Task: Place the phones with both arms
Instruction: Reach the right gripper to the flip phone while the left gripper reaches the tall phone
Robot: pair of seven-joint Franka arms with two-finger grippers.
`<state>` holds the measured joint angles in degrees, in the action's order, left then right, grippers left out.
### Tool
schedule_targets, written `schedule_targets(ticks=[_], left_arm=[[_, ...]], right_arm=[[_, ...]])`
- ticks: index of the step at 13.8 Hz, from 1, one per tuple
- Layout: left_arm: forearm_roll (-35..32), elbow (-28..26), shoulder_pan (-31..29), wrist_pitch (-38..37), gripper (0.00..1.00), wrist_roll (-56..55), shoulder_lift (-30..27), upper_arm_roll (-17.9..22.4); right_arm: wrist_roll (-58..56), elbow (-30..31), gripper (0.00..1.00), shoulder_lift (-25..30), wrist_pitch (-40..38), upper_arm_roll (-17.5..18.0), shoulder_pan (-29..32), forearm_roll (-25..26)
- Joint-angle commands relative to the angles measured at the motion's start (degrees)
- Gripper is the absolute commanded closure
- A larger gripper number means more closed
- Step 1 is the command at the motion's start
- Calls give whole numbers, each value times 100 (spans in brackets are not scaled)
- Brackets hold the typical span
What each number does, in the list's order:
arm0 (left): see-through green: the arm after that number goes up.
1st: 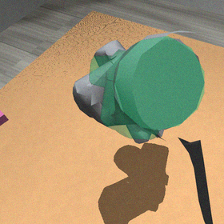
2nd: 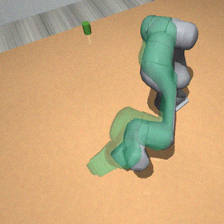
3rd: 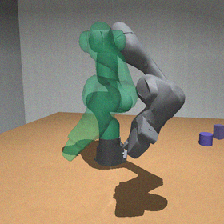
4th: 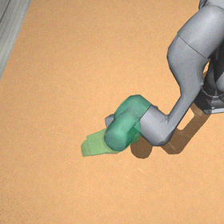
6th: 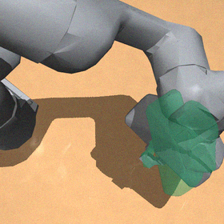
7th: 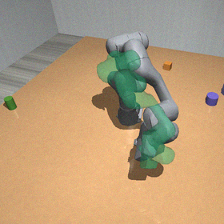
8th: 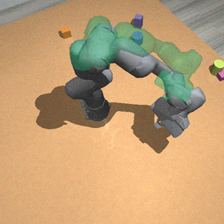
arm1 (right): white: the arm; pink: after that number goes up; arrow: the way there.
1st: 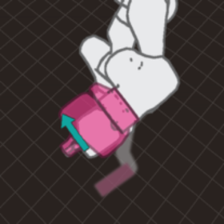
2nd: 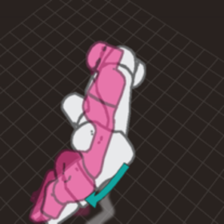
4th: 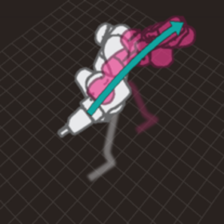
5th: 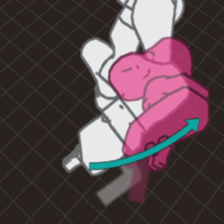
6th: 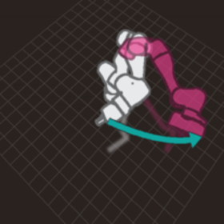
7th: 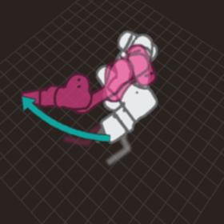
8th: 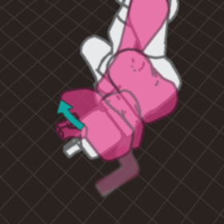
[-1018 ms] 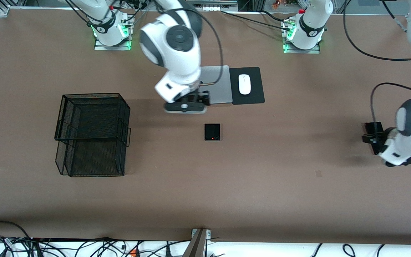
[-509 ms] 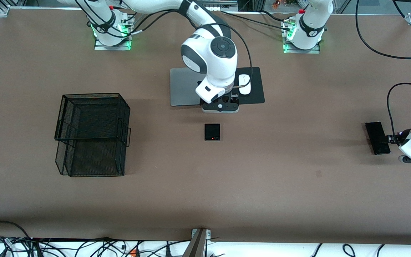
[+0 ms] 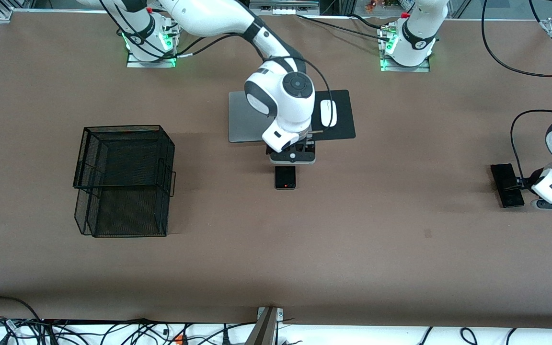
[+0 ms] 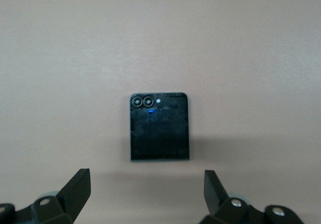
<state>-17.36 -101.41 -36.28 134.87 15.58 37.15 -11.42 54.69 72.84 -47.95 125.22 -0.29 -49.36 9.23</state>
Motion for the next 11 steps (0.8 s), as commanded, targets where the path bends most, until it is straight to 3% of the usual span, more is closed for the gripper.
schedule_targets(ticks=[1, 3, 11], left_arm=[[426, -221, -307, 101, 0, 401, -76, -307], [427, -212, -476, 119, 0, 542, 11, -466], [409, -212, -634, 391, 0, 578, 152, -457]], right_arm=[[7, 99, 0, -196, 440, -76, 14, 114], [7, 90, 0, -398, 757, -164, 14, 114], [86, 90, 0, -759, 1312, -190, 31, 88]])
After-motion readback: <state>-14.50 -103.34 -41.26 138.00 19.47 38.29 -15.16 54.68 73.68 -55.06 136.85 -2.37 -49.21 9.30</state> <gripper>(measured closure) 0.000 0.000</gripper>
